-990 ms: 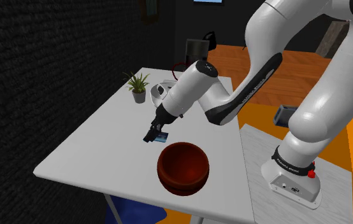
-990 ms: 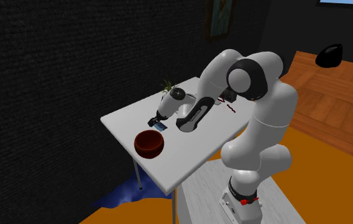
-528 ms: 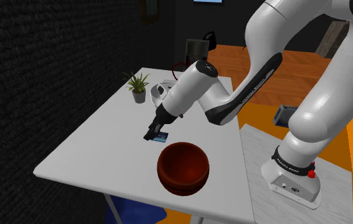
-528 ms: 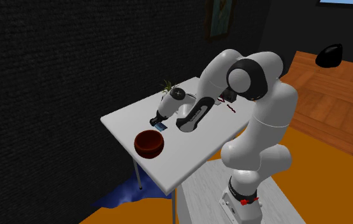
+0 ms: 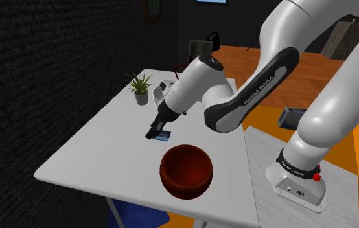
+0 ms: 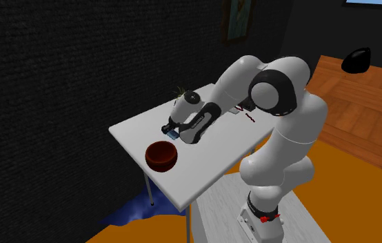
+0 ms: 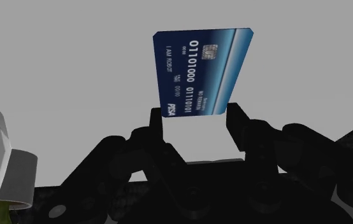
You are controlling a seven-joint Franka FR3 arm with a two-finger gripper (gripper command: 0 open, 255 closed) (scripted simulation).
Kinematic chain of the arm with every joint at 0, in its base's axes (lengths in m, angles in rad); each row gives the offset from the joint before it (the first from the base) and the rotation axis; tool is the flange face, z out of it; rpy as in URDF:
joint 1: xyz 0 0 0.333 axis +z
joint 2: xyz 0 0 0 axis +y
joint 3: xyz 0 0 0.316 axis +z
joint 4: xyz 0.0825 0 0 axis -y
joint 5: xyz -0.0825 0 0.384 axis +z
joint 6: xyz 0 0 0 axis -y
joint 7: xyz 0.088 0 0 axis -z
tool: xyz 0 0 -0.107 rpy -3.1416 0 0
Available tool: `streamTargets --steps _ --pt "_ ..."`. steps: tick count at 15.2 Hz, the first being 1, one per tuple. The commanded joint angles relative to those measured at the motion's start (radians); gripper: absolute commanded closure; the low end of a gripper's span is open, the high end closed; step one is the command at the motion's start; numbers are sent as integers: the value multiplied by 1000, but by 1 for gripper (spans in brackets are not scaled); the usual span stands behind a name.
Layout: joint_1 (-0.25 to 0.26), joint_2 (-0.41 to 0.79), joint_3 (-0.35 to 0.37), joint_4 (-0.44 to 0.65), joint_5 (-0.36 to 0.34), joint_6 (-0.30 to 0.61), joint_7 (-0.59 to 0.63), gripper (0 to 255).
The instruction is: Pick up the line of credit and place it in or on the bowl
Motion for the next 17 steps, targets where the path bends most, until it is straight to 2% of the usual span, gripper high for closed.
streamTargets --steps 1,4,7,17 --pt "112 -31 -84 -2 173 -27 -134 255" --pt "193 -70 -150 7 271 -74 -212 255" --pt "238 -107 -188 20 329 -122 -257 255" --pt "299 -213 -254 77 408 -281 -320 255"
